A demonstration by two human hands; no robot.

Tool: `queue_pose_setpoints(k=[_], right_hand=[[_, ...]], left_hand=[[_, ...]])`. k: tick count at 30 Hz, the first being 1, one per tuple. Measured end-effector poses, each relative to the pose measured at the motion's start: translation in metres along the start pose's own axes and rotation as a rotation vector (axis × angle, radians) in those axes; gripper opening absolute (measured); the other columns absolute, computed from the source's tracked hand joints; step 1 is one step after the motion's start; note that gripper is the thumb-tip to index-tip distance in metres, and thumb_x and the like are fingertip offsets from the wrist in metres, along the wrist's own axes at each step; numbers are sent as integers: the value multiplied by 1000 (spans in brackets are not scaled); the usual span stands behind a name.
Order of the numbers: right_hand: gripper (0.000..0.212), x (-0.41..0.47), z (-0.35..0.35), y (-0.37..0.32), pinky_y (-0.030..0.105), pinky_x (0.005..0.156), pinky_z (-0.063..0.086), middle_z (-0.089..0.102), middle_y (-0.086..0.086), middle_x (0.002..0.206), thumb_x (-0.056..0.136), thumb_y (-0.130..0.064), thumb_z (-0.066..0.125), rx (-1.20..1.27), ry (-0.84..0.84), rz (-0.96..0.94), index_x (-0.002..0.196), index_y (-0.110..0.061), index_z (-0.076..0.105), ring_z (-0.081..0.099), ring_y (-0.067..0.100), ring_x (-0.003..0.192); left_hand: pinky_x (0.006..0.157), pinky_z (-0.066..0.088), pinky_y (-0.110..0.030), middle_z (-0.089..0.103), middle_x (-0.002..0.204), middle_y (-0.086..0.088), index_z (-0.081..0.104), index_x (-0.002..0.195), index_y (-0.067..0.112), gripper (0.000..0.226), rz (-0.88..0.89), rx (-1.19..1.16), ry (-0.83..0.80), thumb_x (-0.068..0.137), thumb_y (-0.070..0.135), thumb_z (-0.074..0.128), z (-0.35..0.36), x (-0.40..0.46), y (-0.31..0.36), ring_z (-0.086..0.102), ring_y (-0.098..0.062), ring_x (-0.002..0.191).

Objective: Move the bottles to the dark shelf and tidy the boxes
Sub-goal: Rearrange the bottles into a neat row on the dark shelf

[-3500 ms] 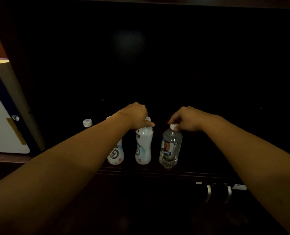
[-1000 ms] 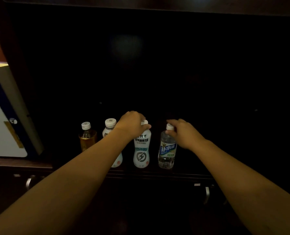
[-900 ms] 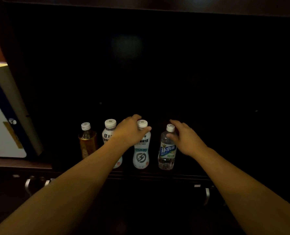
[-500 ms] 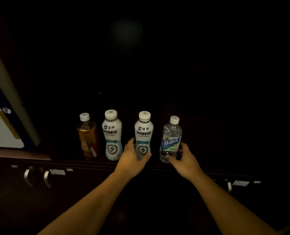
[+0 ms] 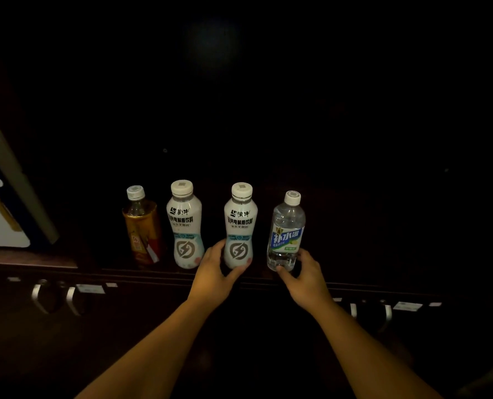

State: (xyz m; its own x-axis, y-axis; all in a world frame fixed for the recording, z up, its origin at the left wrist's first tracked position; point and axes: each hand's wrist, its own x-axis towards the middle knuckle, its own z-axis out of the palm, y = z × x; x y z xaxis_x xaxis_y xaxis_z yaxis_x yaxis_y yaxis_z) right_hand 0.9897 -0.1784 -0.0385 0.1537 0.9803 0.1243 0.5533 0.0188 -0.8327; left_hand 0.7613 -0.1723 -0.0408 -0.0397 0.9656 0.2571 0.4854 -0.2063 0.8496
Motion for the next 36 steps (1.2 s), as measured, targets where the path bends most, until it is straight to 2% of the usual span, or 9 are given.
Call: queue_pose_setpoints(k=[3, 7, 15, 19, 22, 25, 28, 32, 36], right_hand=[[66, 1, 4, -1, 34, 100, 38, 49, -4, 125, 85, -42, 74, -48, -1, 18, 141, -25, 44, 39, 20, 129], [70, 4, 9, -6, 39, 102, 39, 51, 3, 133, 83, -47, 73, -103, 12, 55, 144, -28, 41, 39, 22, 130], [65, 9, 12, -15, 40, 102, 33, 58, -9, 134, 83, -60, 65, -274, -15, 20, 139, -36, 42, 36, 25, 129], [66, 6, 17, -18, 42, 106, 30, 55, -8, 139, 82, -66, 61, -308, -19, 11, 139, -42, 41, 32, 27, 133], [66, 4, 16, -20, 43, 106, 30, 55, -5, 139, 80, -67, 61, -301, -11, 13, 139, -44, 42, 32, 28, 133], [66, 2, 14, -22, 44, 107, 30, 53, -4, 141, 82, -66, 61, -298, -26, 21, 141, -44, 41, 30, 28, 135], [64, -3, 17, -28, 47, 111, 31, 51, -4, 143, 84, -59, 62, -308, -49, 32, 142, -40, 40, 30, 28, 138], [69, -17, 30, -37, 47, 112, 35, 51, 4, 140, 86, -38, 70, -229, -5, 13, 146, -25, 39, 39, 27, 135], [88, -44, 54, -45, 40, 112, 35, 36, 7, 149, 84, -32, 73, -184, 140, 71, 154, -19, 22, 28, 24, 140]], left_hand=[[83, 36, -8, 44, 115, 32, 43, 133, 43, 69, -16, -10, -22, 75, 46, 81, -2, 2, -5, 47, 17, 101], [85, 36, -8, 46, 116, 30, 45, 136, 38, 70, -14, -13, -20, 77, 38, 83, 0, 4, -9, 47, 16, 102], [85, 35, -5, 49, 121, 23, 46, 137, 35, 70, -2, -3, -10, 78, 32, 82, 2, 5, -10, 44, 21, 103], [91, 38, -18, 48, 121, 24, 44, 138, 36, 72, -20, -8, -10, 78, 34, 82, 3, 6, -11, 47, 10, 104], [91, 38, -18, 47, 120, 25, 44, 138, 38, 71, -27, -20, -20, 79, 33, 81, 3, 6, -10, 46, 9, 105], [89, 35, -13, 46, 119, 28, 43, 138, 38, 70, -28, -31, -31, 80, 31, 81, 2, 5, -9, 47, 12, 104], [92, 32, -9, 48, 131, 19, 39, 145, 33, 75, -2, -20, -39, 82, 29, 79, 0, 1, -6, 43, 8, 116], [104, 30, -15, 39, 138, 19, 28, 152, 31, 85, 51, 50, -126, 83, 30, 77, -12, -10, -12, 35, 2, 130], [104, 34, -14, 39, 132, 25, 38, 141, 41, 67, 100, 142, -151, 84, 40, 73, -42, -26, -26, 40, 2, 128]])
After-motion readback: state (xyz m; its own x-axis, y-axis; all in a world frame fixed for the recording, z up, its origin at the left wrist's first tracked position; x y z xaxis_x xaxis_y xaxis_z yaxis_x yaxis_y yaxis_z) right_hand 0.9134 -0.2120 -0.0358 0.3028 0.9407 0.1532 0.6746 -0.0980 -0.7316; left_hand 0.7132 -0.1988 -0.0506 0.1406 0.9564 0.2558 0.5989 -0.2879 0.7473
